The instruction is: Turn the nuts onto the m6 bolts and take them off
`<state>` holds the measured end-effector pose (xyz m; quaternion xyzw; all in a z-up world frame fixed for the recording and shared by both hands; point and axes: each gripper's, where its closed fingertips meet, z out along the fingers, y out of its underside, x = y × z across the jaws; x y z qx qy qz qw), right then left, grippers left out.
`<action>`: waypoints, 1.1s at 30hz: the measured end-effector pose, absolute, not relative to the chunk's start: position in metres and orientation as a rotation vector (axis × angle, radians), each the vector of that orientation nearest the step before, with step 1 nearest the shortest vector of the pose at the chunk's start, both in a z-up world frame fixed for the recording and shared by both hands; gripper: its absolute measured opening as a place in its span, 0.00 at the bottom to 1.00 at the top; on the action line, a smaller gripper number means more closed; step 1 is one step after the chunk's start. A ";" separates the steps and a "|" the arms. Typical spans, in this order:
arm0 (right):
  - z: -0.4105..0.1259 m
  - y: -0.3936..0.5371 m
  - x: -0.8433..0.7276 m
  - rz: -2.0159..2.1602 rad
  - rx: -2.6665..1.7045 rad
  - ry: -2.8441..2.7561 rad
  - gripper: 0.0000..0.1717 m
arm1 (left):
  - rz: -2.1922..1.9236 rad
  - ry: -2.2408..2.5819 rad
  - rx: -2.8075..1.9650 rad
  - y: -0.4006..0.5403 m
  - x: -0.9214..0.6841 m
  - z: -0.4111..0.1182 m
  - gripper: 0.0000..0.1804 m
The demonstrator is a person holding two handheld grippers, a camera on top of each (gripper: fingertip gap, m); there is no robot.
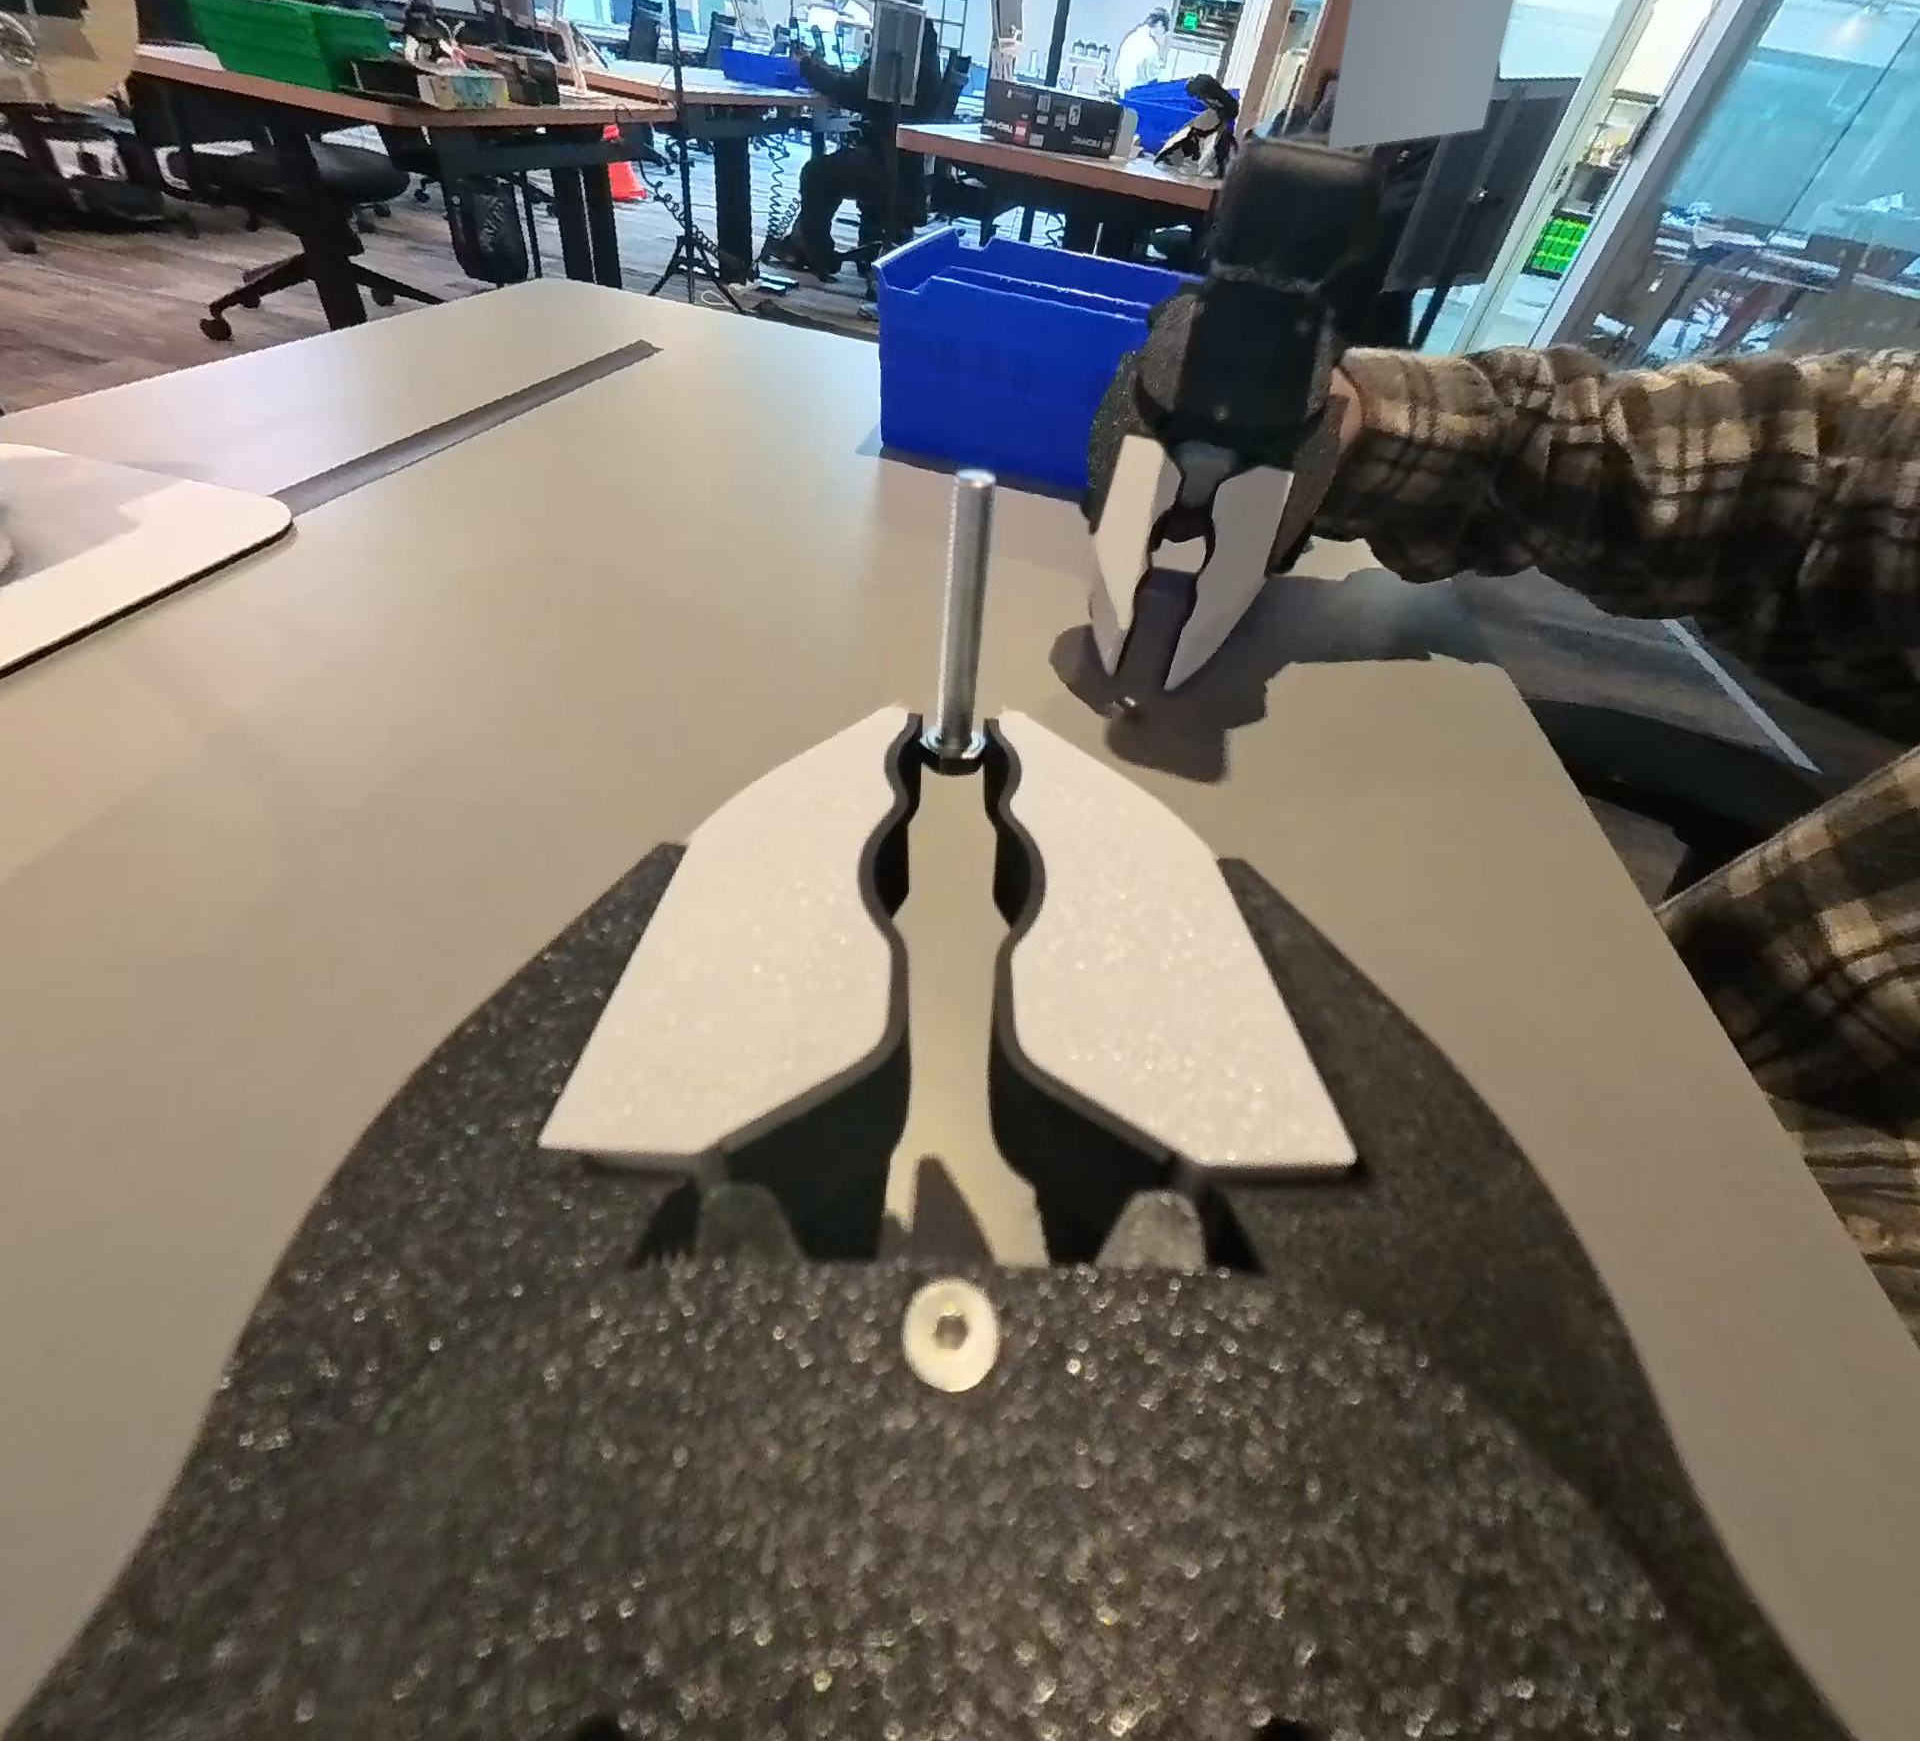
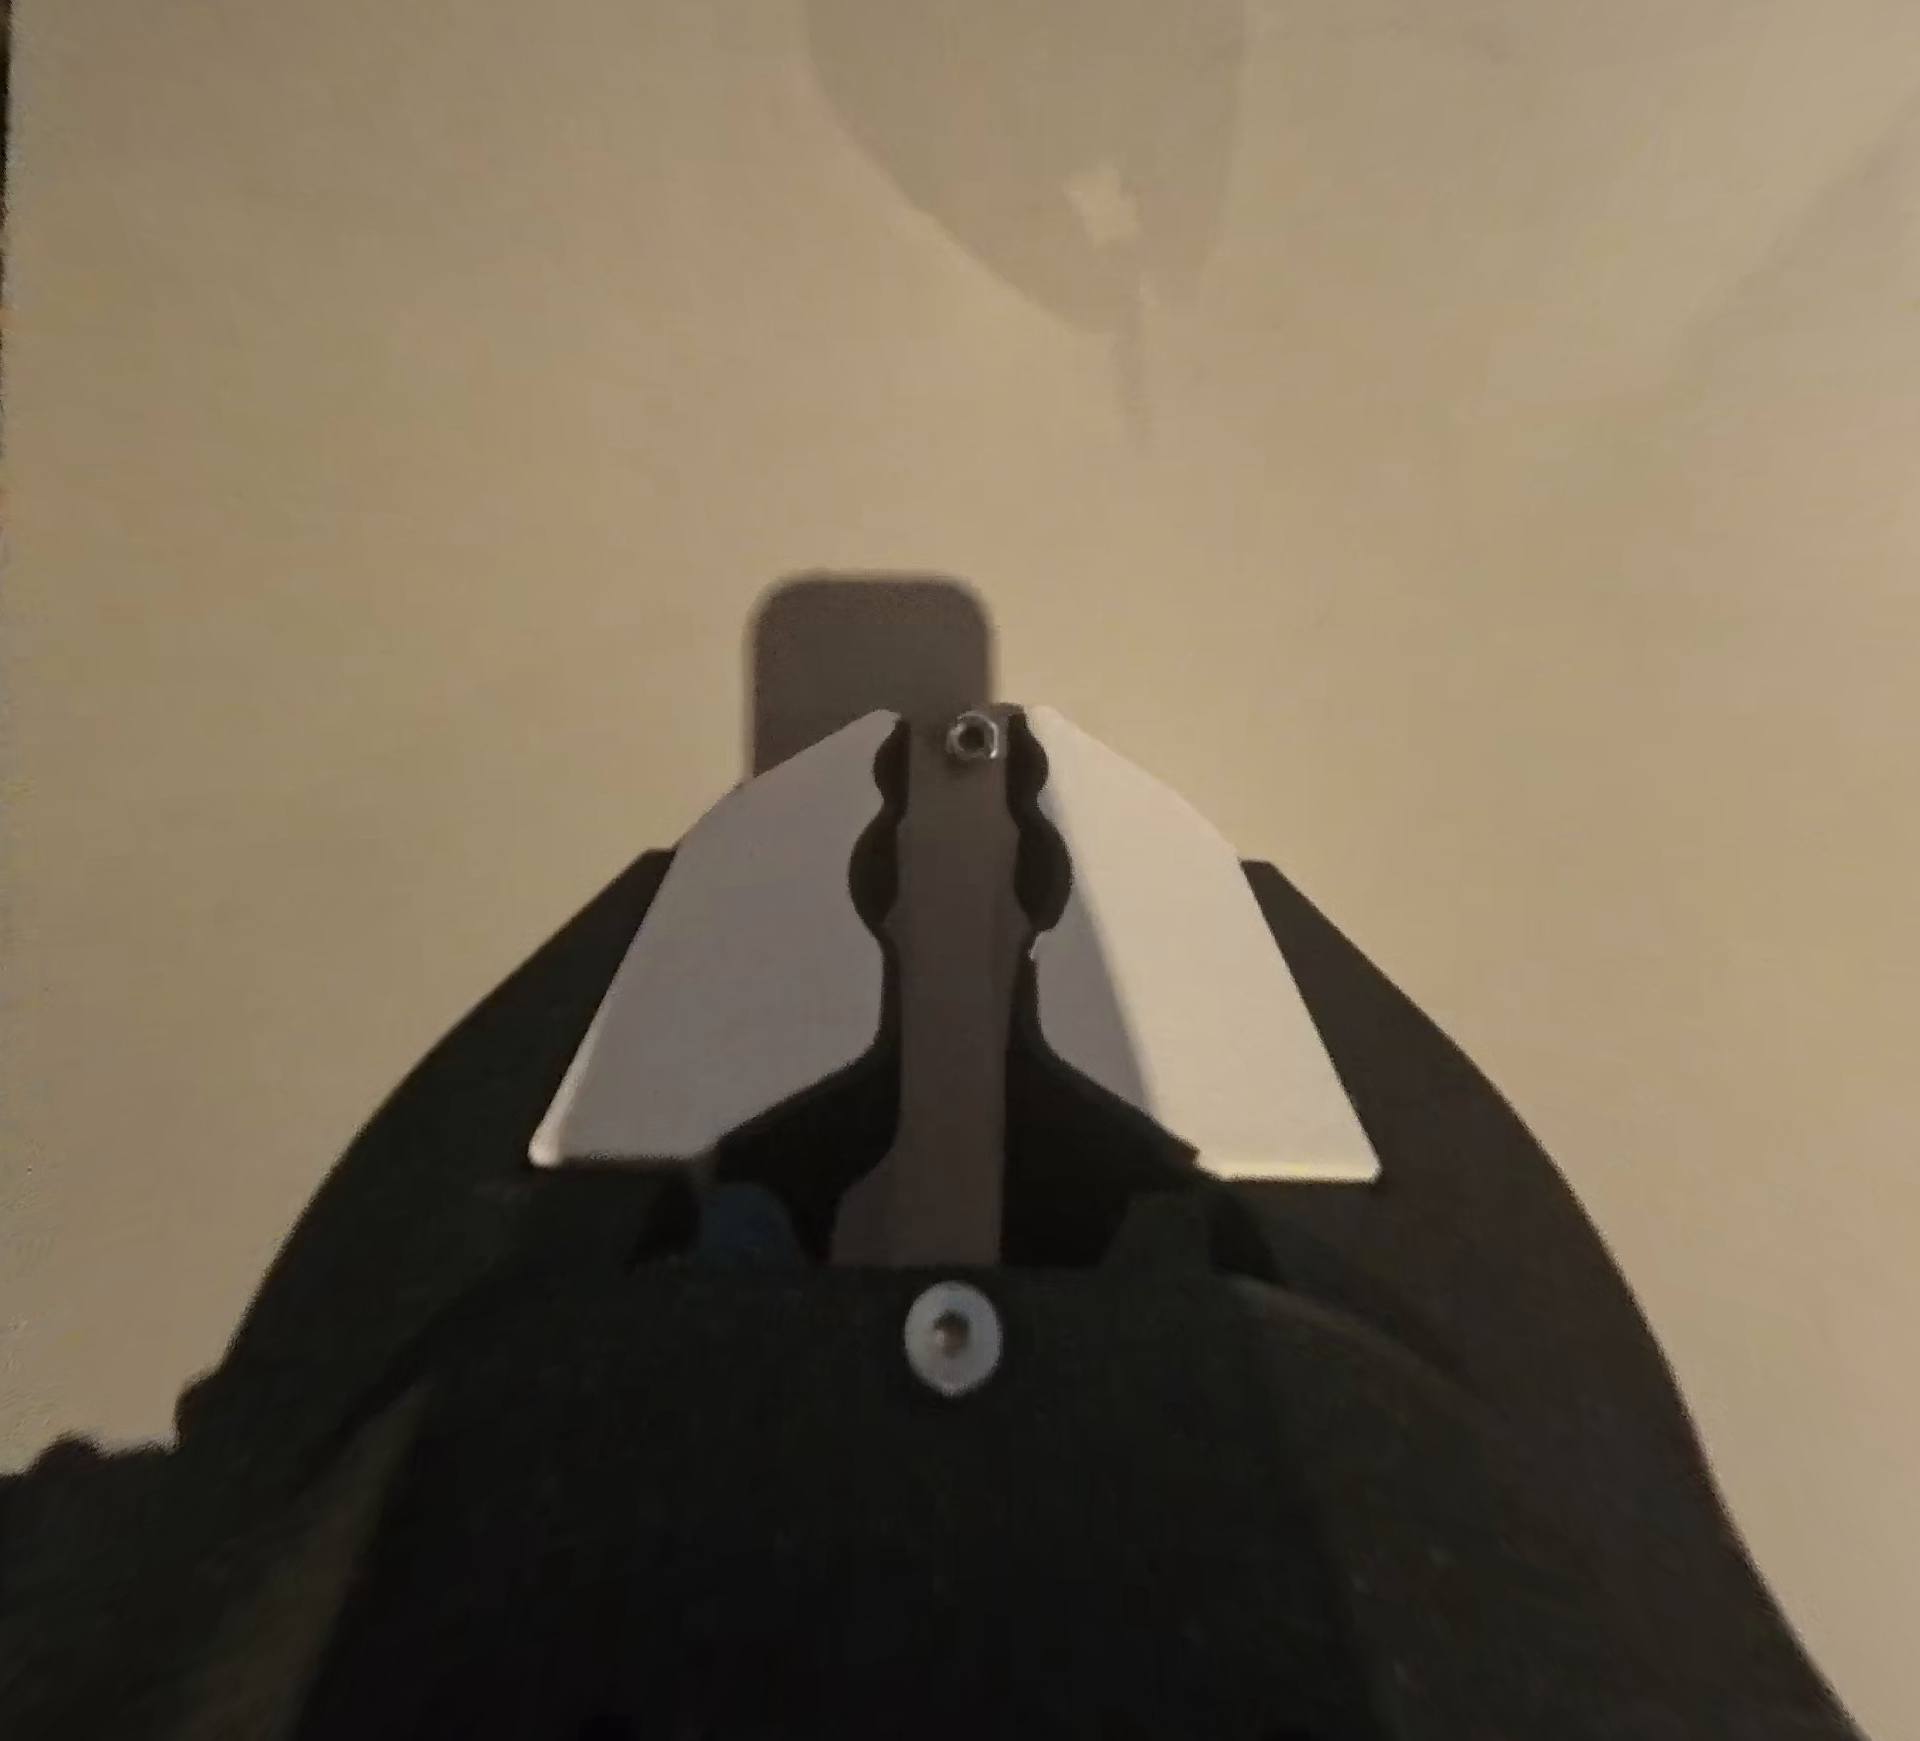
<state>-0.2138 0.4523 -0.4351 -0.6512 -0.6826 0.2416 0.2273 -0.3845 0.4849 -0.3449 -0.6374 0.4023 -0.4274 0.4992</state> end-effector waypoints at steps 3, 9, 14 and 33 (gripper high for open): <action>-0.441 0.453 -0.215 0.656 -1.805 -1.901 0.10 | -1.036 0.981 -1.544 0.484 -0.383 -0.346 0.06; -0.449 0.452 -0.216 0.647 -1.826 -1.910 0.07 | -1.043 0.989 -1.546 0.483 -0.382 -0.347 0.06; -0.449 0.454 -0.216 0.661 -1.846 -1.875 0.06 | -1.046 0.994 -1.543 0.482 -0.380 -0.347 0.06; -0.442 0.458 -0.224 0.657 -1.897 -1.755 0.06 | -1.047 1.015 -1.541 0.478 -0.375 -0.348 0.06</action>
